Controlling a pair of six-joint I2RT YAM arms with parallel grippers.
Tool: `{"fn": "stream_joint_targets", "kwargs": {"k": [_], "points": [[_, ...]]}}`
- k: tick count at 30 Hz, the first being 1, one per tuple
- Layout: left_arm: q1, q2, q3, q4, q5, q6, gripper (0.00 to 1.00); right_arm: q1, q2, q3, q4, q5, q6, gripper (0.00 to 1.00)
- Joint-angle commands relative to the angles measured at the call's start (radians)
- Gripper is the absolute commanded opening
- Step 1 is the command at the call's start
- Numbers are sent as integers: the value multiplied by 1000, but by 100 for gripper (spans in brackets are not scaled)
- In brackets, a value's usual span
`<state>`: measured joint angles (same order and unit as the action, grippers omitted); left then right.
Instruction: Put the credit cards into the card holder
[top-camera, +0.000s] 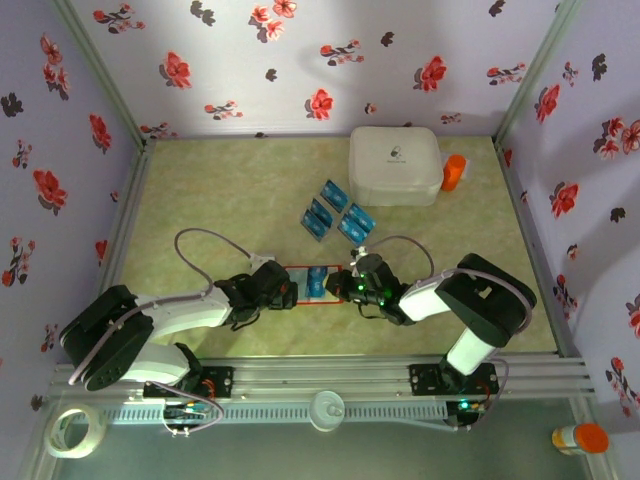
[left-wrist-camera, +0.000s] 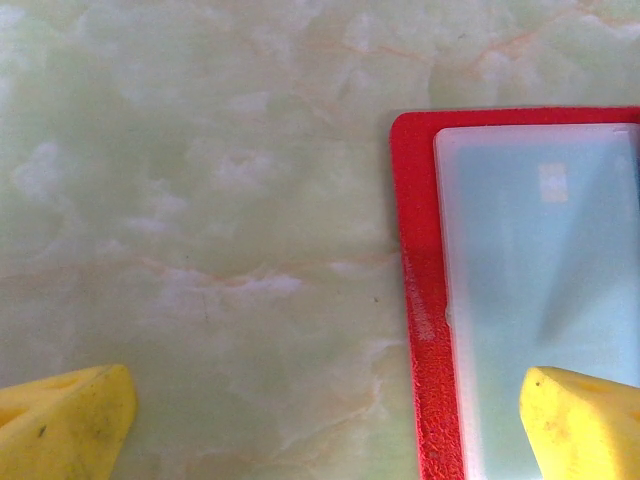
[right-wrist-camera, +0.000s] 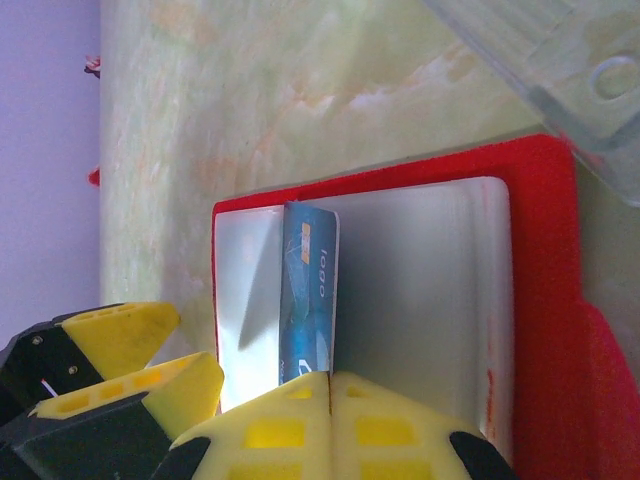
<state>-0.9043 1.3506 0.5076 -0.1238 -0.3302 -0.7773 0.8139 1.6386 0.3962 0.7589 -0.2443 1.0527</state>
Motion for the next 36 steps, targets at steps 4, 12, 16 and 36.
{"fn": "stream_joint_targets", "kwargs": {"k": [4,12,16,36], "points": [[-1,13,-41,-63,-6,-31,100,12,18,-6,-45,-15,6,0],[0,15,-43,-59,-5,-32,100,13,11,10,-100,-27,-2,0],[0,16,-45,-54,-5,-33,100,13,9,15,-127,-31,0,0],[-1,18,-55,-38,-4,-32,100,14,53,80,-190,-66,-4,0]]}}
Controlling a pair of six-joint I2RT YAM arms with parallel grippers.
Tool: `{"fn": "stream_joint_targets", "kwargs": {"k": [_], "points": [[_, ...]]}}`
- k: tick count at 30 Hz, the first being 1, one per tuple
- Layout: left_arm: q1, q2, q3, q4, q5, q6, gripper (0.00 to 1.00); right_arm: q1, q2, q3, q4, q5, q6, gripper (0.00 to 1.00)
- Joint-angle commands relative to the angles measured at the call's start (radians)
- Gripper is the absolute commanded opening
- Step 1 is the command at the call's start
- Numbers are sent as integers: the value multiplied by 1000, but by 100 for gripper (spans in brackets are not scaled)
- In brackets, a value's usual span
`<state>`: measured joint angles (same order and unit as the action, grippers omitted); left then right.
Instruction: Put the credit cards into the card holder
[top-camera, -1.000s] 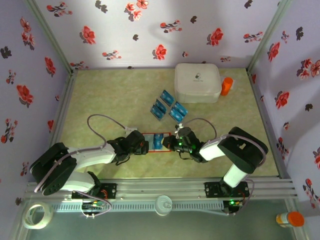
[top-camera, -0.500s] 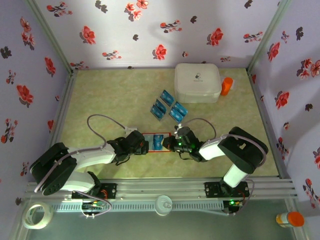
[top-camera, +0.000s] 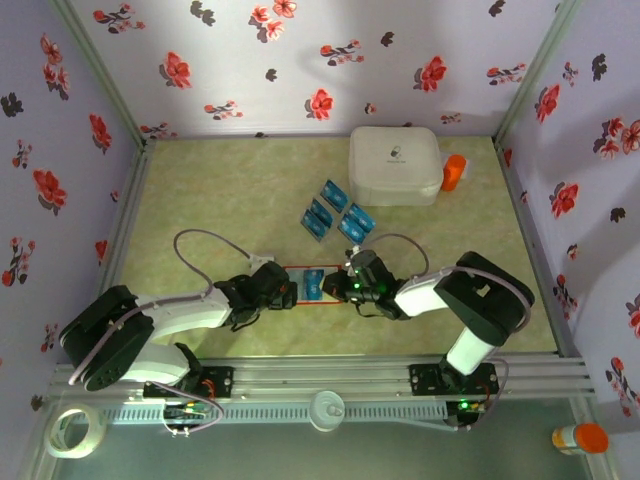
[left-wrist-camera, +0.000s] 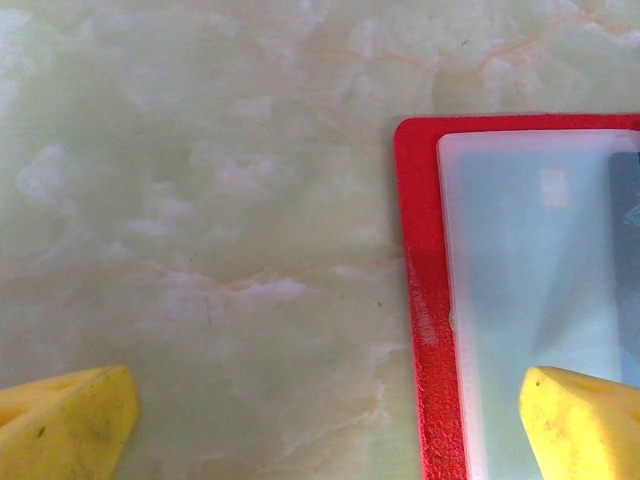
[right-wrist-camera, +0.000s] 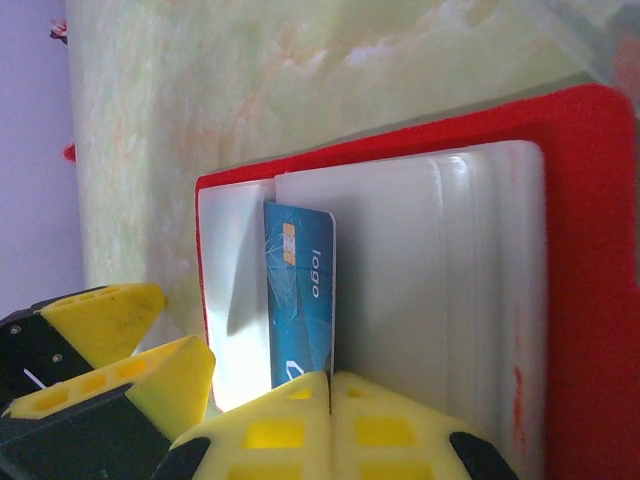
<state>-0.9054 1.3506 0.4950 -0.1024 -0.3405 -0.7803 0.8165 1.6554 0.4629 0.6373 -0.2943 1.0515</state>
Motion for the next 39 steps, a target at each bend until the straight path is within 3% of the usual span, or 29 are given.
{"fn": "stream_joint_targets", "kwargs": {"k": [1,9,13,18,21,28,39], "points": [[1,19,-42,-57,5,-29,100,12,40,17,-72,-18,-2,0],[1,21,-46,-50,5,-29,100,21,98,82,-99,-69,-15,0],[1,21,-46,-51,6,-27,100,20,47,109,-199,-75,-71,12],[1,13,-52,-49,5,-32,100,19,-81,175,-470,2,-207,25],[1,8,-57,-49,5,-34,100,18,-115,227,-584,37,-268,23],[1,-2,-62,-49,3,-37,100,18,-52,345,-670,51,-337,7],[7,-78,-62,-105,-28,-37,100,26,86,424,-652,17,-346,4]]}}
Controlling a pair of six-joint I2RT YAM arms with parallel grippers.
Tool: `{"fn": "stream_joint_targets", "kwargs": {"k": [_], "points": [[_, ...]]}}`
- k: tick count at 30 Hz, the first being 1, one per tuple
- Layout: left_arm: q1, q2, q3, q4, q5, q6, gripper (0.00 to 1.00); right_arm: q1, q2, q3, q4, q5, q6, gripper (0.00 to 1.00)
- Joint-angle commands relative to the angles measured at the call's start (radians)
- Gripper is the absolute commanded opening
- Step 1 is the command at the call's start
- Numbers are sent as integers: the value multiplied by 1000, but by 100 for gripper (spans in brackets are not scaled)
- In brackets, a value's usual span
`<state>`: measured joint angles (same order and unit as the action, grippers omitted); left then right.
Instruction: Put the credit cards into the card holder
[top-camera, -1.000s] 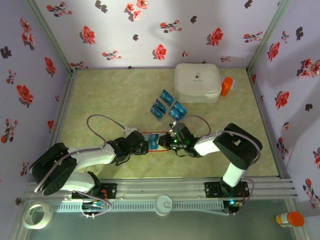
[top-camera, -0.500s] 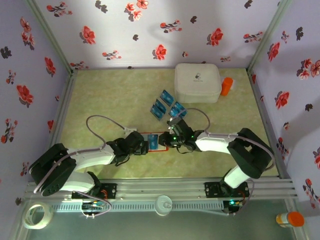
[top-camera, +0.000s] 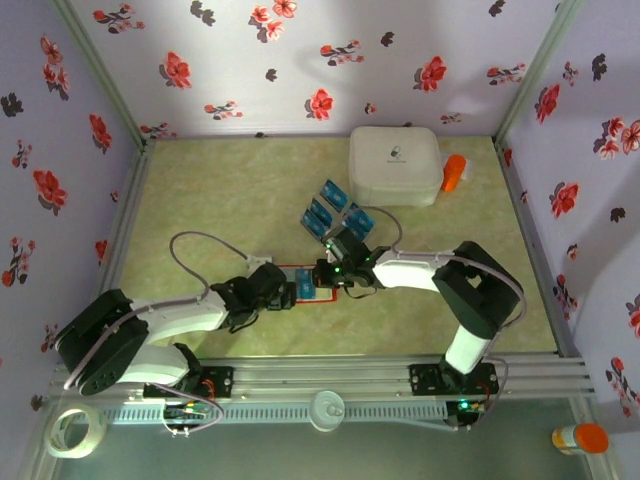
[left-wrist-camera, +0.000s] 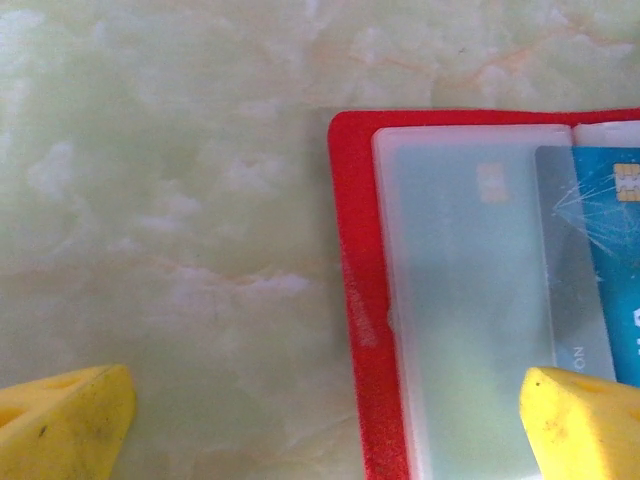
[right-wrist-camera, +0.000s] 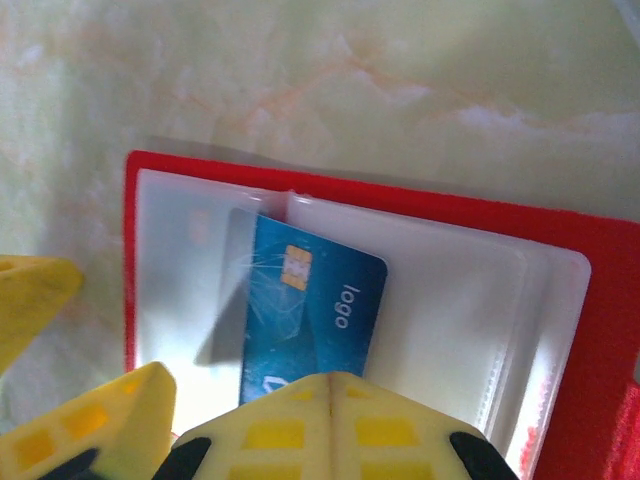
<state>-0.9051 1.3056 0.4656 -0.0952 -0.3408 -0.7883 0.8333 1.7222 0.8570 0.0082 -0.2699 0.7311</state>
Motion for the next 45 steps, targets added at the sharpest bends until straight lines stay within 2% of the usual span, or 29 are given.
{"fn": "stream_joint_targets", "kwargs": {"k": [1,8,33,38,45], "points": [[13,-54,-38,-124,-33,-31,100,10,26,33,-23,-10,-27,4],[55,-136,-80,-169,-34,-32,100,20,55,43,-24,-17,-28,4],[57,-90,-112,-107,-20,-27,100,83,173,180,-54,-31,-6,2],[57,-102,-105,-119,-20,-29,100,84,146,186,-72,-17,-11,2],[86,-201,-105,-173,-29,-67,100,74,74,183,-133,33,-43,3]]}}
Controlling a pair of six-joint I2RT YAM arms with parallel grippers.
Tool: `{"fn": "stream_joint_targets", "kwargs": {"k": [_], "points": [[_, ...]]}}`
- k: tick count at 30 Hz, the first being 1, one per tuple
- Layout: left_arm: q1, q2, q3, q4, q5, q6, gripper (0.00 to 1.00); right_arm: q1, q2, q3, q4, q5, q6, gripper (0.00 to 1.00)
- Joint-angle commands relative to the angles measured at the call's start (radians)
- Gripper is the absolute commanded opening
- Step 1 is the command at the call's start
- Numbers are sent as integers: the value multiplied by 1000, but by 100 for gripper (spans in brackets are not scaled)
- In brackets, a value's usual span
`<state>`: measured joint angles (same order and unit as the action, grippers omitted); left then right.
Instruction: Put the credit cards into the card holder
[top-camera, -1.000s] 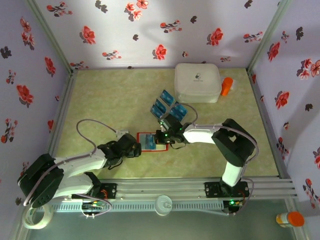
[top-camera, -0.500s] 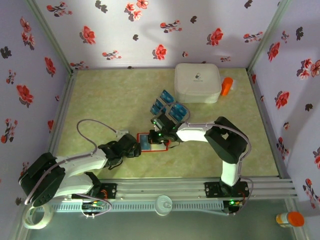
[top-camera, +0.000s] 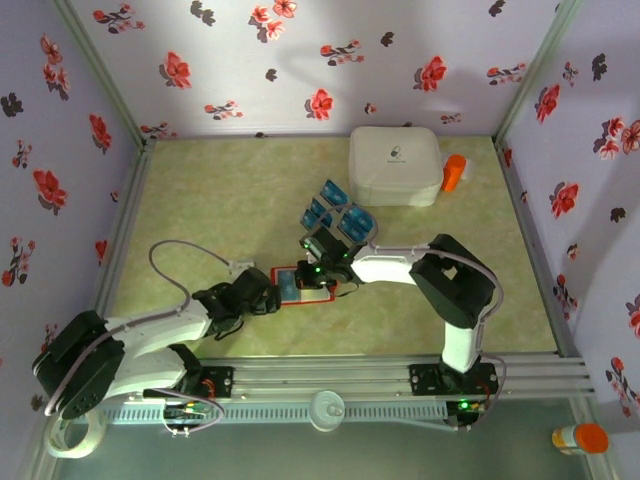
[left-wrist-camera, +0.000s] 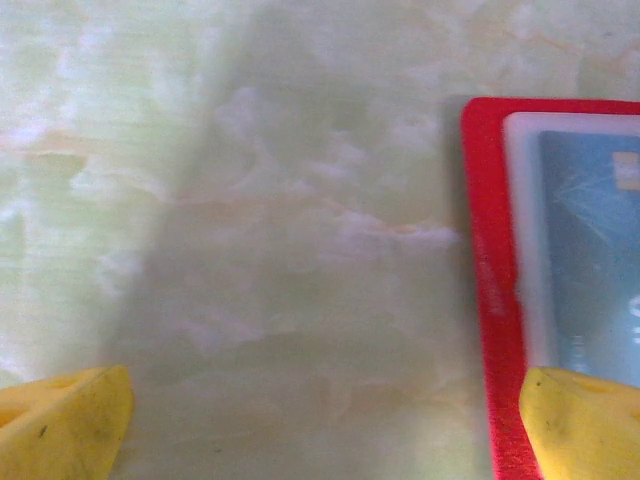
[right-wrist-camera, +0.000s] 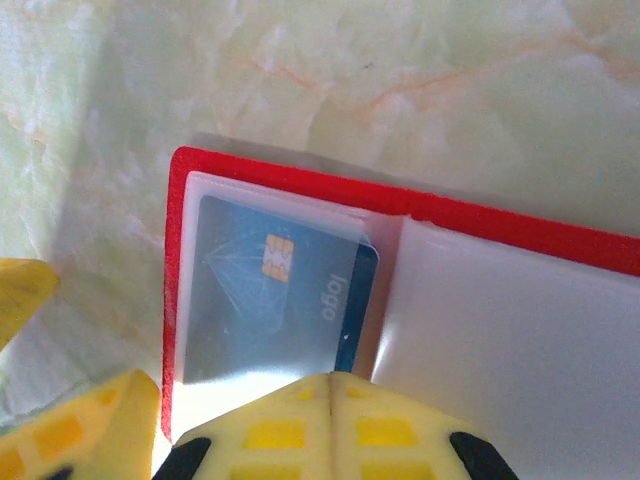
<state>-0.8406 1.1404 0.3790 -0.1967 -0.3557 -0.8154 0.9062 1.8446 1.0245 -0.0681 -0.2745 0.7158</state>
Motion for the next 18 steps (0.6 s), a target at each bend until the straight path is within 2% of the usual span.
{"fn": "stream_joint_targets", "kwargs": {"k": [1,9,18], "points": [[29,-55,-19,-82,-18,-48,100,1,-53,16,-60,40,-31,3],[60,-149,-23,-137,-29,-62,100,-1,-12,31,-50,34,-32,3],[65,-141,-25,-134,-23,-55,100,4,41,40,6,-11,5,3]]}}
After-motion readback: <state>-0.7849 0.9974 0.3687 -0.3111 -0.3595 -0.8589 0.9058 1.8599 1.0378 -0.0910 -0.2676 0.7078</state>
